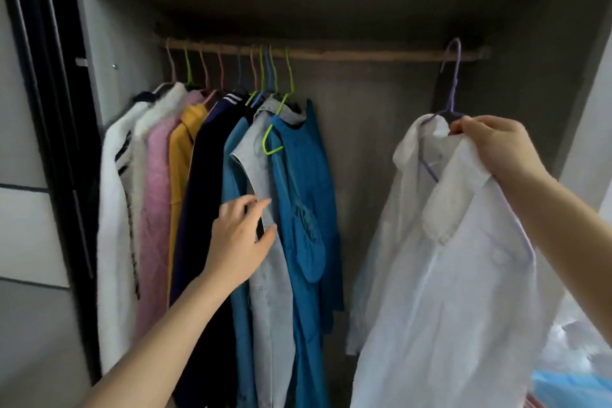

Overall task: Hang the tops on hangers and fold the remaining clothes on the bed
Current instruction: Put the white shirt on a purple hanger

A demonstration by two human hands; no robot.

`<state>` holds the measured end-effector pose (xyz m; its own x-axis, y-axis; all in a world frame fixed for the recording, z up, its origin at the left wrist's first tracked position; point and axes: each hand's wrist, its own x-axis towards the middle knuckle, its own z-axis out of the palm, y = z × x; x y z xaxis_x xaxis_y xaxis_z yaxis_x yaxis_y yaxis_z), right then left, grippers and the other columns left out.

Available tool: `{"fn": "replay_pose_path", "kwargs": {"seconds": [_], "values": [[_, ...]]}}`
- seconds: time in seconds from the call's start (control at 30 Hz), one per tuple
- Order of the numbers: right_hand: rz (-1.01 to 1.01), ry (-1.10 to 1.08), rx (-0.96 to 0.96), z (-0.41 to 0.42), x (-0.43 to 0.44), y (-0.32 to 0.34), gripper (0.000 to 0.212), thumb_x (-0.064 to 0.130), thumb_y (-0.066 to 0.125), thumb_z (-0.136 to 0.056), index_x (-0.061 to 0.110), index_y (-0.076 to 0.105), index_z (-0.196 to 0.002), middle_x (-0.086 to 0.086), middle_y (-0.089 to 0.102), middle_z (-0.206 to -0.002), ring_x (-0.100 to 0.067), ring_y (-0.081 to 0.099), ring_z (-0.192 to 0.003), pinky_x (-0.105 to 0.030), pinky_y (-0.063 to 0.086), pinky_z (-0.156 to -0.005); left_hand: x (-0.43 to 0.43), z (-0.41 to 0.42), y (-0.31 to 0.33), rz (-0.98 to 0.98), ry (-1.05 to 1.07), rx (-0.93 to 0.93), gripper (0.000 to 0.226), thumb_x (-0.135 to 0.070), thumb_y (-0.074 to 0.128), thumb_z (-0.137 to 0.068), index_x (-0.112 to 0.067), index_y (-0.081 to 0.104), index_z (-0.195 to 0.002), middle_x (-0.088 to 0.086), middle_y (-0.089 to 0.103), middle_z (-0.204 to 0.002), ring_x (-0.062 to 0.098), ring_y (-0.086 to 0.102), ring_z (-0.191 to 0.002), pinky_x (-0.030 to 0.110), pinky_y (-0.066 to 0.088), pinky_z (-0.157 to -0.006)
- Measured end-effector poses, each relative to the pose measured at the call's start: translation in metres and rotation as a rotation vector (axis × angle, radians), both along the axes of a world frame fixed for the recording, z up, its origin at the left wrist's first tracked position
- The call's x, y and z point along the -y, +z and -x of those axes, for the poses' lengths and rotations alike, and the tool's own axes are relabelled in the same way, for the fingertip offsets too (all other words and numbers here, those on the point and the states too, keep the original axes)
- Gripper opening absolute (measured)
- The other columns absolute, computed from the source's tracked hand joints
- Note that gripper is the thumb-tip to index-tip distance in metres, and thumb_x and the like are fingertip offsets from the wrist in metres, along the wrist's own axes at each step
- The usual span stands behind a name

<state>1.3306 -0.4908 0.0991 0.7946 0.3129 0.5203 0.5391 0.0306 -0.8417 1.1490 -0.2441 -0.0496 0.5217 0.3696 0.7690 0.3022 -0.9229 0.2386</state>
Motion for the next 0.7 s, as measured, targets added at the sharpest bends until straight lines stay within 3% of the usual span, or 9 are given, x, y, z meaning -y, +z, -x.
{"fn": "replay_pose_path", "kwargs": {"seconds": [0.07,0.23,0.3,0.53,0.7], "values": [[0.052,-0.033,0.009,-0.005,-0.016,0.007,0.022,0.025,0.048,-0.097,0.017,0.063,-0.084,0.001,0.058,-0.078,-0.009,0.053,-0.069,-0.017,0.047,-0.057,-0.022,-0.017,0.011,-0.093,0.035,0.013,0.044,-0.036,0.045,-0.081,-0.005,0.068,-0.101,0.019,0.061,-0.107,0.030,0.041,-0.104,0.051,0.050,-0.066],[0.071,-0.134,-0.011,-0.019,-0.067,0.019,0.018,0.022,0.051,-0.096,0.013,0.066,-0.092,-0.003,0.062,-0.088,-0.011,0.055,-0.074,-0.018,0.048,-0.067,-0.084,-0.047,0.048,-0.225,0.060,0.056,0.041,-0.035,0.042,-0.082,-0.008,0.070,-0.094,0.019,0.060,-0.114,0.036,0.042,-0.114,0.053,0.045,-0.077],[0.056,-0.171,-0.010,-0.022,-0.089,0.023,0.019,0.022,0.049,-0.097,0.014,0.065,-0.091,-0.002,0.061,-0.084,-0.009,0.055,-0.071,-0.012,0.048,-0.058,-0.106,-0.053,0.067,-0.280,0.074,0.056,0.039,-0.034,0.043,-0.083,-0.009,0.070,-0.092,0.018,0.061,-0.114,0.037,0.045,-0.114,0.052,0.043,-0.080],[0.035,-0.214,0.024,-0.038,-0.170,0.048,0.026,0.021,0.048,-0.097,0.018,0.060,-0.074,-0.003,0.058,-0.080,-0.012,0.053,-0.072,-0.023,0.043,-0.068,-0.169,-0.077,0.100,-0.278,-0.058,-0.116,0.058,-0.050,0.033,-0.079,-0.014,0.069,-0.106,0.016,0.061,-0.118,0.039,0.051,-0.114,0.050,0.035,-0.090],[-0.013,-0.223,0.024,-0.051,-0.226,0.074,0.016,0.018,0.050,-0.096,0.011,0.064,-0.091,-0.007,0.059,-0.093,-0.013,0.053,-0.076,-0.025,0.042,-0.075,-0.178,-0.076,0.099,-0.337,-0.120,-0.115,0.063,-0.060,0.028,-0.086,-0.018,0.071,-0.105,0.007,0.067,-0.111,0.031,0.059,-0.108,0.049,0.039,-0.088]]}}
